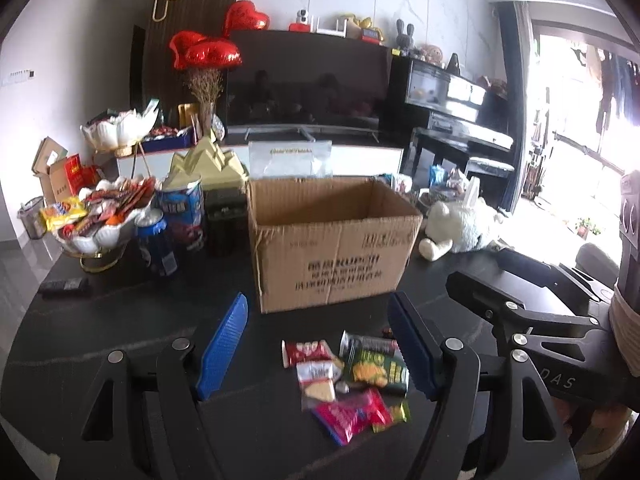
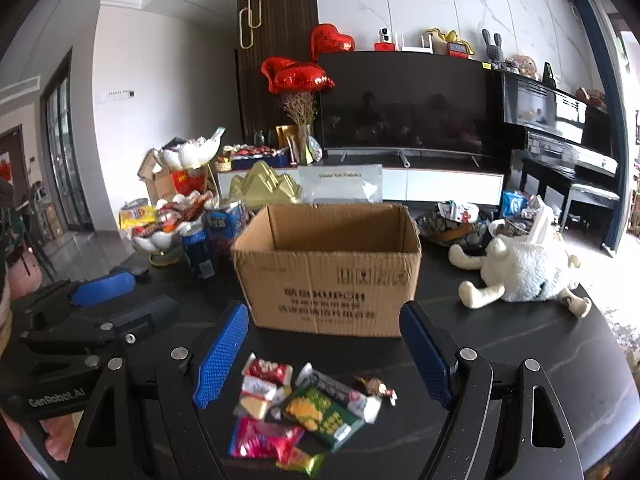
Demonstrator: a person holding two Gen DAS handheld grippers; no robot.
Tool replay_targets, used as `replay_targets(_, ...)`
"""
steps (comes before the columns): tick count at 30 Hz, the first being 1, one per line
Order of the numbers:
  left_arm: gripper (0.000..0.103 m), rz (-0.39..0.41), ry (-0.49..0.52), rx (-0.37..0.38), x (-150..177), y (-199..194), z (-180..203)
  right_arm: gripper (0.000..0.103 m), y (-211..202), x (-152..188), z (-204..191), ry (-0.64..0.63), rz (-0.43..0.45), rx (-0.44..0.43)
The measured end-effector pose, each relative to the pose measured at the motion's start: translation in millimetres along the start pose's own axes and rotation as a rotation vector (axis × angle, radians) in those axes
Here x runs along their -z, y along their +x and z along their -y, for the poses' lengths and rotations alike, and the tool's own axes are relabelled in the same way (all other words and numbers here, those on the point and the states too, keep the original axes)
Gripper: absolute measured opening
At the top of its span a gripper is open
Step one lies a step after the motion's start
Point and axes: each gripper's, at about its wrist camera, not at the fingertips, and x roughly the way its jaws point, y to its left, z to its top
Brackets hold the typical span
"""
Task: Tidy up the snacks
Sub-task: 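Withdraw the right tool from the box back toward the snack pile, then close the left tool on the pink candy bag while the right tool grasps a small yellow-green packet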
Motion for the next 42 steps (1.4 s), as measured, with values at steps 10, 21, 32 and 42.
replay_targets(10, 0.073, -0.103, -0.007, 0.021, 40, 9, 0, 0.079, -3, 35, 1, 0.003, -0.069, 0.025)
replay_targets(21, 0.072, -0.205, -0.001, 0.047, 78, 28, 7, 0.079, 5, 75, 5, 0.043, -0.168, 0.016)
replay_targets(32, 0.072, -0.284, 0.013, 0.064, 104, 51, 11, 0.073, 29, 114, 17, 0.109, -0.3, -0.014)
replay_targets(42, 0.057, -0.333, -0.021, 0.118, 120, 71, 7, 0.059, 55, 138, 13, 0.133, -0.375, -0.102)
